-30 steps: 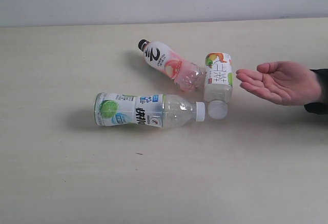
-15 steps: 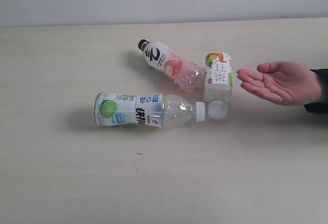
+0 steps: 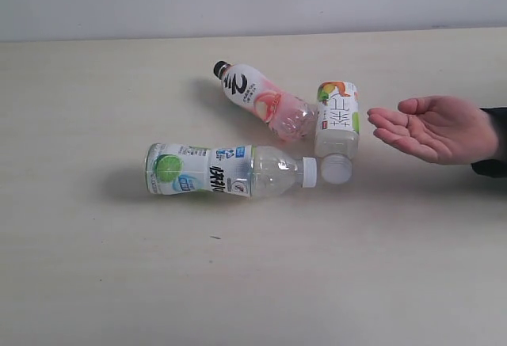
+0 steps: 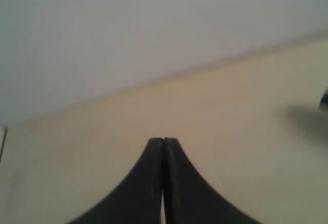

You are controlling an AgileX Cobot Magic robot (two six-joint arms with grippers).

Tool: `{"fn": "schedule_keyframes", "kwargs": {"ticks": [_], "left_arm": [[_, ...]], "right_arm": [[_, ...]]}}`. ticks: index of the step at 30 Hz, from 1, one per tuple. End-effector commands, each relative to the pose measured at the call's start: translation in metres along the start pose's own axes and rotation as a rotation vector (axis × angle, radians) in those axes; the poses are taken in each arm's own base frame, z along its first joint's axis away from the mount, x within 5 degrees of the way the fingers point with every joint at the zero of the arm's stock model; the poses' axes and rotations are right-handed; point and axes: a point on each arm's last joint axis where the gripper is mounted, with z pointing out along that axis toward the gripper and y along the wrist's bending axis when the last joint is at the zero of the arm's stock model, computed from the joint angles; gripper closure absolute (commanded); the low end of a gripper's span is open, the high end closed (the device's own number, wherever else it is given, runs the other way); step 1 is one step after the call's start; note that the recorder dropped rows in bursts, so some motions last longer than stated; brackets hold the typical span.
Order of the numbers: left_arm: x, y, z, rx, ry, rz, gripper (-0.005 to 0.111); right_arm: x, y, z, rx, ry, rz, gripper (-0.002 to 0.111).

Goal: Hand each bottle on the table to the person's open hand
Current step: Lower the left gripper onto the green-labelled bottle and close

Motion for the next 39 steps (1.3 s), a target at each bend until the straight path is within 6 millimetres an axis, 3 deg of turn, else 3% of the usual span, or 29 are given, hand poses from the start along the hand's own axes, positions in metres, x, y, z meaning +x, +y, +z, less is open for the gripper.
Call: {"fn": "schedule_keyframes", "kwargs": {"ticks": [1,4,6,9,11,14,16,30,39], "left_arm": [[0.003,-0.070,0.052,0.369,0.615,0.478,0.107],[-0.008,-0.117,0.062,0.512,0.534,0.729,0.105],[-0.009,-0.141,0.054,0.582,0.481,0.893,0.091],[-0.009,-0.166,0.043,0.634,0.449,0.949,0.039],[-0.004,-0.180,0.038,0.737,0.430,0.942,0.016],[0.007,-0.197,0.032,0.918,0.395,0.935,0.015],[0.018,-0.200,0.035,0.950,0.407,0.951,0.015],[0.074,-0.225,0.085,0.940,0.466,0.994,0.015],[0.092,-0.236,0.110,0.910,0.465,1.014,0.015]], "right_arm": [[0.002,0.000,0.000,0.004,0.002,0.000,0.108],[0.001,0.000,0.000,0.004,0.000,0.000,0.108],[0.001,0.000,0.000,0.004,0.000,0.000,0.108],[0.001,0.000,0.000,0.004,0.000,0.000,0.108],[0.001,0.000,0.000,0.004,0.000,0.000,0.108],[0.001,0.000,0.000,0.004,0.000,0.000,0.108],[0.001,0.000,0.000,0.004,0.000,0.000,0.108],[0.001,0.000,0.000,0.004,0.000,0.000,0.108],[0.001,0.000,0.000,0.002,-0.005,0.000,0.108]]}}
